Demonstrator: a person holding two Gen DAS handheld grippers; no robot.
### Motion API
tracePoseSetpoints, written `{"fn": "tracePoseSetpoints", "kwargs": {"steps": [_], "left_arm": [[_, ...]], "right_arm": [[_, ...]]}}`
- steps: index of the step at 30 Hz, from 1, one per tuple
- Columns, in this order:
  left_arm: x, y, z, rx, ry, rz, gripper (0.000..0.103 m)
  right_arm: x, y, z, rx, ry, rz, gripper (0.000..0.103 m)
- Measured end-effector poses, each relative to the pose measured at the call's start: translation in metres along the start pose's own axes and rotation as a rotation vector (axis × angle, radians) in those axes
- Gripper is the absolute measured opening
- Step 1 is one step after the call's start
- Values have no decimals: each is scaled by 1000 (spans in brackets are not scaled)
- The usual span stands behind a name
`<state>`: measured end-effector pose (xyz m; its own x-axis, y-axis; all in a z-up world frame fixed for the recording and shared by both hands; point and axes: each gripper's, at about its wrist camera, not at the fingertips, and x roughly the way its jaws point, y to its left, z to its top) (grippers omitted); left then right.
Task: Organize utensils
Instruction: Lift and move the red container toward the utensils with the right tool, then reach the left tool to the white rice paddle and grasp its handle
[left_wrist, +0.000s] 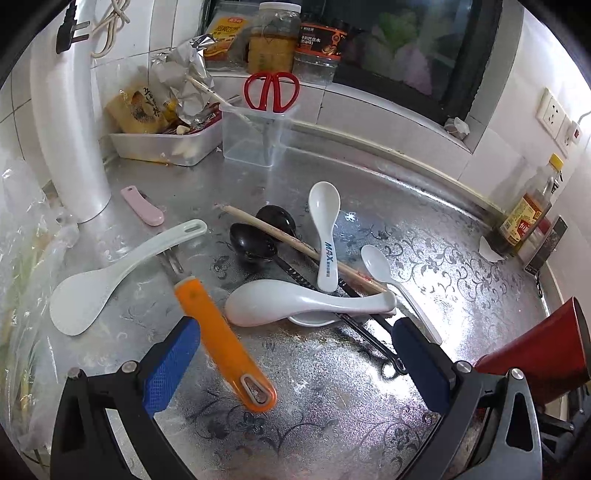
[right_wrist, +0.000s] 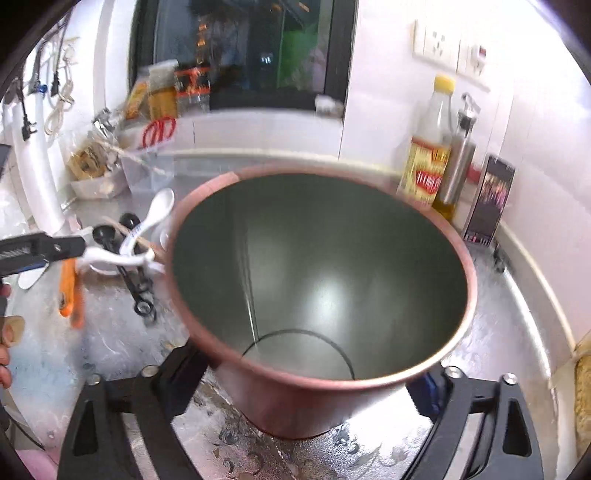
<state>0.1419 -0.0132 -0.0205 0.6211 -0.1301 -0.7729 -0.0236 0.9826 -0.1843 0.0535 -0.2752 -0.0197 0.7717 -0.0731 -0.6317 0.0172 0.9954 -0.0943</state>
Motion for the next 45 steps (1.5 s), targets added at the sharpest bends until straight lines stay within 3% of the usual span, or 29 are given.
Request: {"fn": "tracePoseSetpoints", "kwargs": {"steps": [6, 11, 19, 26, 30, 36, 41, 44, 45], "left_arm": [[2, 2, 1, -12, -1, 1, 103], [2, 5, 2, -25, -2, 5, 103], [6, 7, 1, -34, 12, 13, 103], [5, 18, 2, -63, 11, 25, 103], [-3, 56, 8, -166, -22, 50, 103], [-20, 139, 9, -353, -44, 163, 103], [-21, 181, -10, -538, 38, 91, 103], [-19, 196, -19, -625, 66, 52, 85], [-19, 198, -20, -632, 71, 55, 72]], "right_arm": [[-10, 9, 9, -6, -46, 6, 103], [-9, -3, -6, 14, 7, 21, 103], [-11, -2, -10, -11, -8, 14, 102], [-12, -3, -10, -9, -13, 15, 90], [-13, -3, -10, -13, -12, 12, 90], [-12, -3, -10, -19, -10, 10, 90], [-11, -3, -9, -18, -4, 6, 90], [-10, -3, -8, -17, -1, 5, 90], [-9, -3, -7, -17, 0, 5, 90]]}}
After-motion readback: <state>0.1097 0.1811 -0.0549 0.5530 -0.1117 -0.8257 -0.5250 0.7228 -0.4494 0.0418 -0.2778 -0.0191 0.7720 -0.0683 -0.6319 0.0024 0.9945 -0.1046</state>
